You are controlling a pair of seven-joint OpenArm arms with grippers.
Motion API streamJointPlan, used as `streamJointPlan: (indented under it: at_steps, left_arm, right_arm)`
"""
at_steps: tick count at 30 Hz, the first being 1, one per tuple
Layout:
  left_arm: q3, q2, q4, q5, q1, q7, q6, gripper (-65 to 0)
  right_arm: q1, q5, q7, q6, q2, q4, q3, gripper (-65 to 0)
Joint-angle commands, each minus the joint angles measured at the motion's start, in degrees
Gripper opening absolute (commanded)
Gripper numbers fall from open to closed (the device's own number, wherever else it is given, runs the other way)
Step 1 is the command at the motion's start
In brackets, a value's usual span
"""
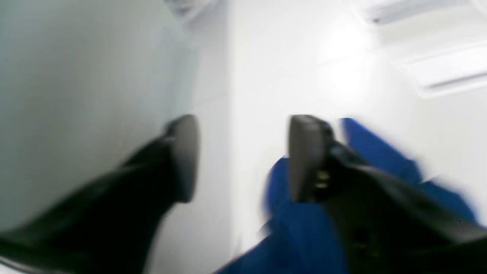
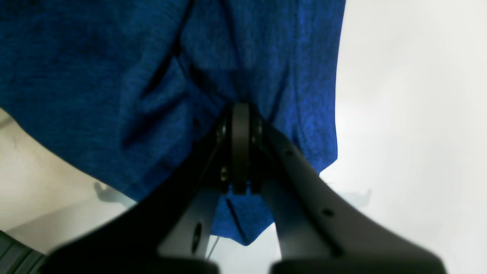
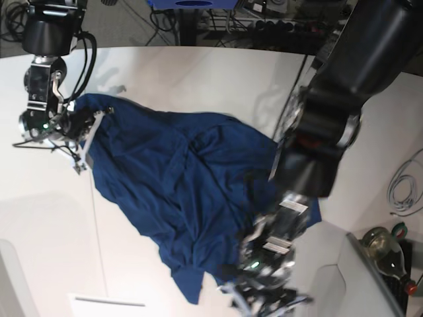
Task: Layout the t-shirt on the table in an organized manner, then fold the t-shirt properly
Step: 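Release the shirt with the left gripper and lift it away, then grasp the shirt edge with the left gripper beside the bunched fabric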
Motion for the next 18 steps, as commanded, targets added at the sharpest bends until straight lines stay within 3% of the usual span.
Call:
streamJointPlan:
  at_steps: [1,6,7,14,18]
  left_arm:
    - [-0.32,-2.63,5.05,-0.16,2.51,2.10,0.73,-38.7]
    - [-0.67,-11.07,17.62,-0.16,14.03,11.68,0.73,-64.3]
    - [-0.32,-12.21,17.71,-0.16,15.26,13.44,0.73,-65.0]
    - [-0.40,-12.83,13.40,-0.16,17.90,15.29,0.73,-65.0]
    - [-0.40,-12.74,10.41,-0.78,17.81,20.47,0.64,-42.9]
  right_arm:
    - [-0.27,-2.03,-2.53,-0.18,0.28,-0.14,0.01,-65.0]
    - [-0.27,-2.03,-2.53,-0.18,0.36,-0.14,0.01,-65.0]
    - [-0.27,-2.03,-2.53,-0.18,0.36,-0.14,0.01,-65.0]
    - [-0.27,-2.03,-2.53,-0.18,-0.08,-0.14,0.01,-65.0]
    - [-0.27,-2.03,-2.53,-0.18,-0.08,-0.14,0.01,-65.0]
